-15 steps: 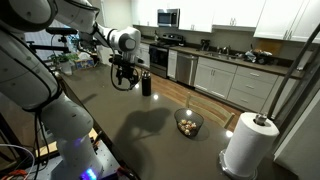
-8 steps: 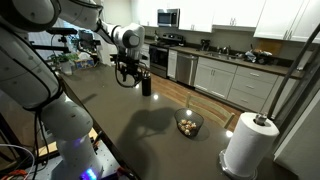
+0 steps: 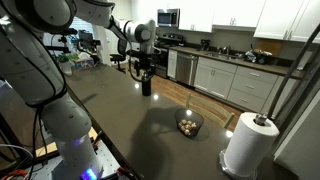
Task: Move the basket to the left on the counter
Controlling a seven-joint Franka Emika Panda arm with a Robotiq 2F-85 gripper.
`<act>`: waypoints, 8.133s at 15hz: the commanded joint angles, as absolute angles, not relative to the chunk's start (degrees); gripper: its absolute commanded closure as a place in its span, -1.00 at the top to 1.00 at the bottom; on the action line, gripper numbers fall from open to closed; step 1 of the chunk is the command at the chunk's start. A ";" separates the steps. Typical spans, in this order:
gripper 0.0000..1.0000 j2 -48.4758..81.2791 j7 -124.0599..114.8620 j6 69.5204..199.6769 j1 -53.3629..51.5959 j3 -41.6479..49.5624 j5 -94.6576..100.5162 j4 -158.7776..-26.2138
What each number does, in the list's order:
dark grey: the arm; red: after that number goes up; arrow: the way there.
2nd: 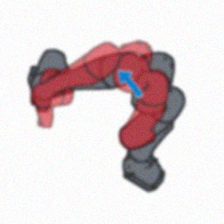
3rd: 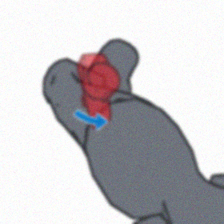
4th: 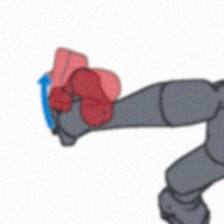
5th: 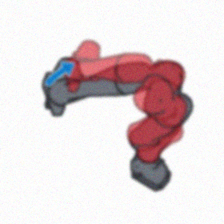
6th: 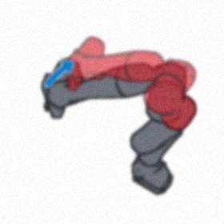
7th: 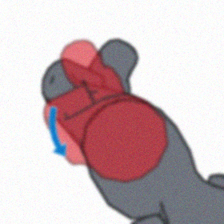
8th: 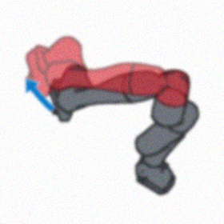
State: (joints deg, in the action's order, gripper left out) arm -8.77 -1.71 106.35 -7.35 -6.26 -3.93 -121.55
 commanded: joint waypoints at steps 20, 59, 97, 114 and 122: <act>1.00 15.52 5.77 131.19 2.30 1.96 -3.22 -112.82; -1.00 31.76 -0.60 130.43 2.98 3.05 -1.74 -104.37; -0.96 15.95 -13.15 135.76 -24.17 -13.17 23.12 -129.16; 0.99 15.33 -8.82 127.80 -22.92 -14.58 18.59 -124.17; 1.00 11.06 -5.26 122.95 -20.06 -14.53 9.73 -120.35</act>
